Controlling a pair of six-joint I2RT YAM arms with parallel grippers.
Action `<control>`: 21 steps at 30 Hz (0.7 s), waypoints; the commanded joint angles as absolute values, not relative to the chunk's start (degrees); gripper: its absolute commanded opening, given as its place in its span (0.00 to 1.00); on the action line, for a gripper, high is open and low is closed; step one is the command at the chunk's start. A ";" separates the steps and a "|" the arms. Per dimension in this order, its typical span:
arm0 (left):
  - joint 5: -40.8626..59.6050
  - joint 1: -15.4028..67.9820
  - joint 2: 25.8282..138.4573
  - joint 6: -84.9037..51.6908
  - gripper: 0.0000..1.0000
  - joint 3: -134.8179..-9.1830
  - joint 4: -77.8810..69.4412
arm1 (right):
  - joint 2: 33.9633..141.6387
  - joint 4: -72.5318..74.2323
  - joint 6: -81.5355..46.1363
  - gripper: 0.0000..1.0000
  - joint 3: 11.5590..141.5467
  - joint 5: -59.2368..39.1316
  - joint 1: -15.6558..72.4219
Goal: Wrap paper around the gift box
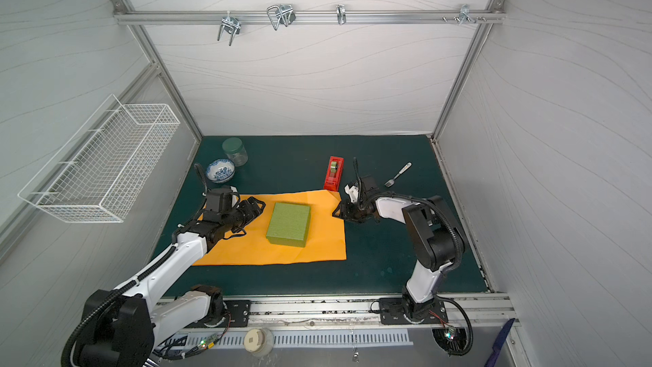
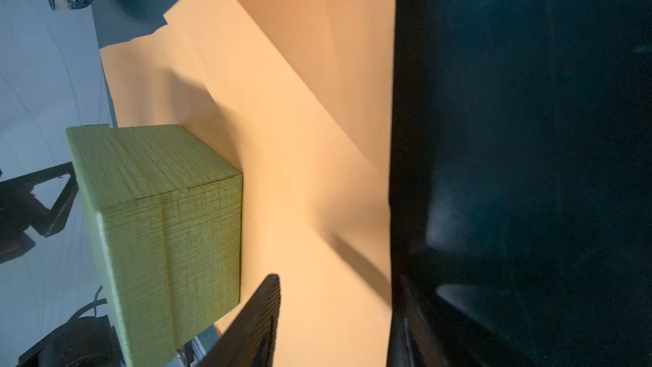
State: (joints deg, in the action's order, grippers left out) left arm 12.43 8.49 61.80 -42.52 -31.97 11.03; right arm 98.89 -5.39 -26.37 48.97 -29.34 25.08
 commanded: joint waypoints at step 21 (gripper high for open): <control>22.74 12.92 49.44 -47.78 0.81 -30.47 11.55 | 72.03 -21.35 -25.91 0.00 34.83 -30.04 3.56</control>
State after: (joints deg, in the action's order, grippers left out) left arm 23.97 11.25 49.50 -47.35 -30.44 11.68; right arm 72.71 -14.24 -28.03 34.54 -33.89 6.52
